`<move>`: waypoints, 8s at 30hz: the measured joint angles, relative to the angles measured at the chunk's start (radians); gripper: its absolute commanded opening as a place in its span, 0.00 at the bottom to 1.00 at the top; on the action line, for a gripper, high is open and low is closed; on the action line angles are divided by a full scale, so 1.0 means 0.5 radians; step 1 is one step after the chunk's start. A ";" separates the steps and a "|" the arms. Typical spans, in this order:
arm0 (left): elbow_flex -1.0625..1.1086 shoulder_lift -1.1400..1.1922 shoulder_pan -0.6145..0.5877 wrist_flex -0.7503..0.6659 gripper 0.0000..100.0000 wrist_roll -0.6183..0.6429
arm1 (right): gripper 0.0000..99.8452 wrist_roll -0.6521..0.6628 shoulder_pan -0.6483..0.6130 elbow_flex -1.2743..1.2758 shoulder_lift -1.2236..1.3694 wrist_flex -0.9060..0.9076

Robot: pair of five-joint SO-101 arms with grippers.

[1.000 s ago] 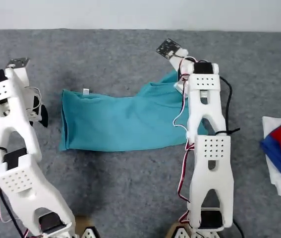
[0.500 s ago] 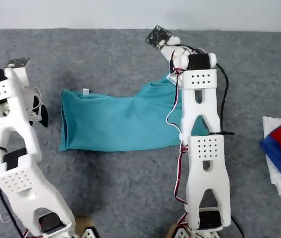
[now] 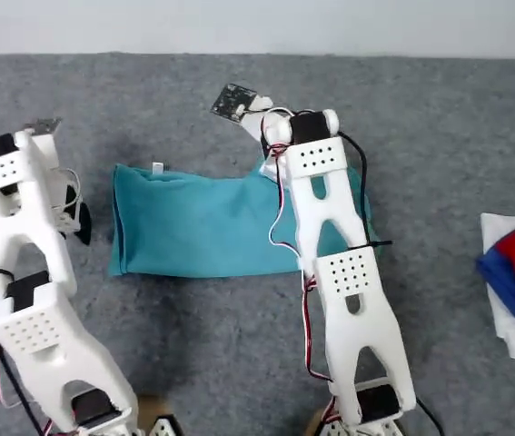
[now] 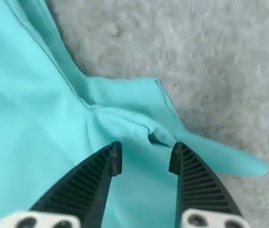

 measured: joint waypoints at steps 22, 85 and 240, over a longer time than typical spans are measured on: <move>0.276 -0.755 0.227 0.000 0.11 -0.058 | 0.21 -0.080 0.144 -0.132 -0.178 0.212; 1.679 -0.988 0.442 -0.844 0.10 -0.077 | 0.10 -0.196 0.555 3.013 -1.611 -0.120; 1.129 -0.135 -1.034 0.000 0.10 -0.945 | 0.01 0.203 0.068 1.746 -1.289 0.061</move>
